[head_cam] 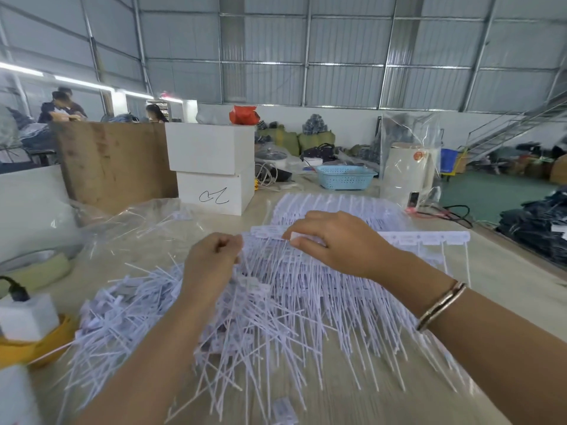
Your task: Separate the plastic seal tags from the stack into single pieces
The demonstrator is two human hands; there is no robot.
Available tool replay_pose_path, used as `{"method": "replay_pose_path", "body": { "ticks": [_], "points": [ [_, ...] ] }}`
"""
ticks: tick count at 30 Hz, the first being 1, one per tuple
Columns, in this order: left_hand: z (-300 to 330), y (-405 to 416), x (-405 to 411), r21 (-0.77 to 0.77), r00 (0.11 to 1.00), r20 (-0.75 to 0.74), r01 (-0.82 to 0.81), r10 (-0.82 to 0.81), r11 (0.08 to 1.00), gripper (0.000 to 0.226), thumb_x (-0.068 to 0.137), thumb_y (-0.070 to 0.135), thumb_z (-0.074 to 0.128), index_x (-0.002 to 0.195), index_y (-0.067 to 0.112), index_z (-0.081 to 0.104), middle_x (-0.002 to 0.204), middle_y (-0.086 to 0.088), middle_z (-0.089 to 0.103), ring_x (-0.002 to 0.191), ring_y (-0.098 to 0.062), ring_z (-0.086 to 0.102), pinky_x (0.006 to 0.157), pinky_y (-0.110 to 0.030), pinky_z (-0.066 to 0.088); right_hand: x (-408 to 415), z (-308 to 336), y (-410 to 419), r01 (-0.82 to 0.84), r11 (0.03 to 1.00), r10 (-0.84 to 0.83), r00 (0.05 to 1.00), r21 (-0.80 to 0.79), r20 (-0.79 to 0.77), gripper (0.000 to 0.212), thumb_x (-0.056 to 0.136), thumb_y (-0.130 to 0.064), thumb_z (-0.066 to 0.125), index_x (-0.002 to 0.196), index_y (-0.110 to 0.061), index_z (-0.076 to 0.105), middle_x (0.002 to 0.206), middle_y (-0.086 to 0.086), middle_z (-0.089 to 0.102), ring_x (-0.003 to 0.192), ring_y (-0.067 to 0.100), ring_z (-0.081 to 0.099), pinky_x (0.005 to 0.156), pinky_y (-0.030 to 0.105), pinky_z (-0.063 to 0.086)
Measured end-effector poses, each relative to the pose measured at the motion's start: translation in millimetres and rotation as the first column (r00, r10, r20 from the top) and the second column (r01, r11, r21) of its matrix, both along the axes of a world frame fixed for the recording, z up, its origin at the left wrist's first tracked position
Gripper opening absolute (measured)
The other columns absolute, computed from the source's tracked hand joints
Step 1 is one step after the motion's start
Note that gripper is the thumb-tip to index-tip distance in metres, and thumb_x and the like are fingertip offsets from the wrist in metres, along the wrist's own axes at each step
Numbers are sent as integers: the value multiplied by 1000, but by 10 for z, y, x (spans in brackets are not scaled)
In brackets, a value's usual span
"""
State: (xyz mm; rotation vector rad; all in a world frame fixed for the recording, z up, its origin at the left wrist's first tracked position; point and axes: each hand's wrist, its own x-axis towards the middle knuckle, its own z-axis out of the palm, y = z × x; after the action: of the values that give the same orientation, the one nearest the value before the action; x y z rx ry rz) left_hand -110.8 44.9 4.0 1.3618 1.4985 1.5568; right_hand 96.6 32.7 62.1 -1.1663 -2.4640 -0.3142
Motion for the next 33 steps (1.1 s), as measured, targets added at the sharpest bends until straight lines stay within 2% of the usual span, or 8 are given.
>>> {"method": "replay_pose_path", "body": {
  "ticks": [2,6,9,11,17,21,28,33],
  "points": [
    [-35,27,-116,122,911,-390,-92,133,988,23,97,26,47,81,22,65,65,7,59,59,-4,53,53,-11,34,13,23,2,1,995,-5,999,-102,-43,32,97,-23,44,128,-29,53,97,-15,47,77,5,48,77,27,31],
    [-96,48,-121,116,437,-883,-155,174,981,40,100,28,28,118,19,63,117,-6,55,113,-25,47,91,-35,40,3,60,19,-46,947,15,995,-317,-98,44,91,-8,45,131,-24,35,104,-7,44,69,-7,41,73,19,25],
    [-7,-67,61,219,721,-678,10,145,976,35,99,36,38,107,19,68,111,-4,60,103,-25,51,87,-35,41,-31,88,32,-111,917,73,991,-383,-113,48,90,-3,48,131,-23,29,108,-4,43,63,-2,46,67,10,34],
    [64,-153,223,170,892,-427,243,-151,955,27,93,47,43,96,32,65,93,1,66,89,-16,60,78,-23,43,-48,92,44,-141,907,93,986,-396,-139,49,91,-4,50,130,-23,28,111,-4,43,75,13,55,71,27,44],
    [56,-213,468,152,932,-248,306,-263,940,11,92,27,59,80,27,58,72,1,68,70,0,67,68,-33,49,33,86,104,-132,907,65,982,-401,-176,34,90,-17,62,116,-26,41,107,-10,41,71,-6,48,65,11,38],
    [26,-201,447,180,931,-258,309,-258,934,16,93,22,58,78,27,55,67,-1,63,68,3,67,52,-20,42,146,109,135,36,881,-25,999,-471,31,20,94,-31,55,97,-13,62,94,-1,56,88,15,53,77,25,40],
    [49,-160,478,101,938,-205,305,-281,947,16,89,30,62,75,23,60,62,10,64,58,-4,62,62,-28,51,85,82,100,-28,871,-20,995,-491,-94,14,92,-26,58,95,-15,67,82,1,67,68,7,64,80,35,52],
    [124,-203,470,13,859,284,440,-426,898,20,90,17,62,71,11,59,54,2,57,46,-6,51,47,-17,44,30,9,75,27,984,-30,999,-173,-18,20,93,-32,55,93,-15,66,87,-1,65,81,16,57,75,38,48]
  ]
}}
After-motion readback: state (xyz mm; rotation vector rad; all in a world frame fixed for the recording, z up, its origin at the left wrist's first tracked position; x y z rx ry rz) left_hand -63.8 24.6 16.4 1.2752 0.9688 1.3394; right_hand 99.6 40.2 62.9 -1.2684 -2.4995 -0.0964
